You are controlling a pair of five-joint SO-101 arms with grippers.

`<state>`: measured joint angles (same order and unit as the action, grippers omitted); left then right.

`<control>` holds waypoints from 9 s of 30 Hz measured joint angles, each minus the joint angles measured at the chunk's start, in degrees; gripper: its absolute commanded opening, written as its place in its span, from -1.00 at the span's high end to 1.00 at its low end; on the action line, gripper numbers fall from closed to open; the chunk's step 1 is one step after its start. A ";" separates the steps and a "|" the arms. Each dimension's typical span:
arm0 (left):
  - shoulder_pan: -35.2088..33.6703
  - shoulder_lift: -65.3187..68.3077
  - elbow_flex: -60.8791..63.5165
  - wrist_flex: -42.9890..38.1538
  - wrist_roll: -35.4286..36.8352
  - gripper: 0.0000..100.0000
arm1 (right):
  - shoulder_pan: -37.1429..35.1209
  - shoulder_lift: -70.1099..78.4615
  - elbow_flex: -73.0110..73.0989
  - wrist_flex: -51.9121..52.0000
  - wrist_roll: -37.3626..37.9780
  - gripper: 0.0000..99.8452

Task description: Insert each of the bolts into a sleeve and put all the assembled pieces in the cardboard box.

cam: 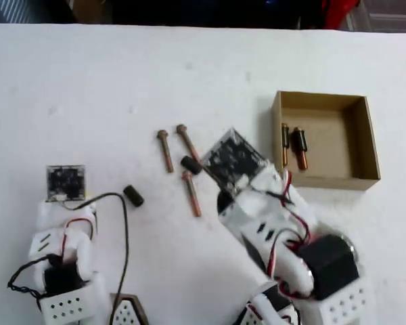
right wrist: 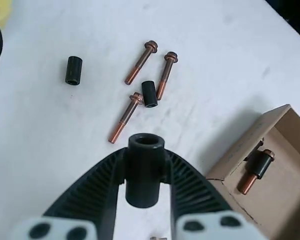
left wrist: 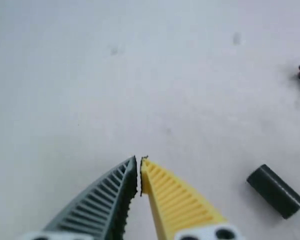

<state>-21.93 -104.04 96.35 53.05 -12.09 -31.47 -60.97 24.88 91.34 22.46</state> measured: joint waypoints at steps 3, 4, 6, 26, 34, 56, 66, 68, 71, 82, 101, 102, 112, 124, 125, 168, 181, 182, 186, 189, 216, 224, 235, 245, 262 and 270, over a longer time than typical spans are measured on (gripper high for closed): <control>2.29 0.00 0.00 0.88 -2.81 0.89 | 0.18 -6.07 6.77 -2.11 0.00 0.97; 2.55 0.00 0.00 1.14 -3.16 0.89 | 0.62 -8.44 9.23 -3.52 0.00 0.97; 2.99 0.00 0.00 1.14 -3.52 0.89 | 2.55 -12.22 13.36 -6.95 0.00 0.97; 6.59 -0.18 -12.92 15.21 -3.69 0.89 | 12.13 -19.16 39.30 -29.80 0.00 0.97; 10.99 -0.53 -16.70 15.30 -8.35 0.89 | 17.32 -19.16 47.12 -36.57 -2.64 0.97; 12.40 -0.53 -16.70 15.30 -10.02 0.95 | 18.02 -37.89 55.56 -34.64 -4.92 0.97; 12.40 17.49 -29.89 15.30 -7.21 0.96 | 17.93 -41.23 55.56 -32.53 -4.92 0.97; 12.40 24.70 -34.90 15.30 -5.10 0.96 | 17.93 -41.49 55.91 -32.53 -4.92 0.97; 13.45 35.43 -41.14 15.30 -2.02 0.96 | 17.93 -41.58 57.41 -32.53 -4.92 0.97; 28.13 59.96 -51.25 15.30 1.58 0.95 | 18.37 -41.58 59.08 -32.53 -4.92 0.97; 40.35 90.46 -67.08 14.86 28.48 0.95 | 18.20 -41.58 59.08 -32.53 -4.92 0.97; 41.05 91.16 -67.08 14.86 29.71 0.95 | 18.20 -41.58 59.08 -32.53 -4.92 0.97; 44.75 98.02 -67.08 9.23 32.18 0.95 | 18.20 -41.58 59.08 -32.53 -4.92 0.97; 44.84 106.20 -67.60 1.93 48.44 0.95 | 18.20 -41.58 59.08 -32.53 -4.92 0.97; 44.84 107.08 -67.60 0.97 50.11 0.95 | 18.20 -41.58 59.08 -32.53 -4.92 0.97; 44.92 117.36 -69.63 -5.01 55.03 0.64 | 18.20 -41.58 59.08 -32.53 -3.08 0.97; 44.40 118.59 -71.91 -5.19 55.12 0.94 | 18.20 -41.58 59.08 -32.53 -2.99 0.97; 44.40 118.59 -71.91 -5.19 55.12 0.94 | 18.20 -41.58 59.08 -32.53 -2.99 0.97; 44.40 118.59 -71.91 -5.19 55.12 0.94 | 18.20 -41.58 59.08 -32.53 -2.81 0.97; 44.40 118.59 -72.00 -4.48 55.12 0.94 | 18.20 -41.58 59.08 -32.53 -2.81 0.97; 44.22 93.54 -71.74 25.14 26.64 0.94 | 14.77 -41.58 66.81 -40.97 -2.73 0.97; 44.22 85.19 -71.74 30.86 23.56 0.94 | 14.07 -41.58 66.99 -46.68 -8.35 0.97; 41.05 76.40 -71.74 36.48 23.56 0.94 | 10.37 -41.58 66.99 -52.92 -10.55 0.97; 32.18 68.75 -71.74 41.93 13.89 0.94 | 4.48 -41.58 66.99 -59.96 -10.55 0.97; 30.68 67.60 -63.82 42.55 13.19 0.95 | 4.22 -41.58 70.59 -64.88 -10.55 0.97; 30.68 67.60 -63.74 29.98 13.19 0.96 | 4.13 -41.49 71.47 -65.41 -12.31 0.97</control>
<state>8.75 -36.44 32.62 83.03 1.10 -27.34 -102.46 96.35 25.93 10.15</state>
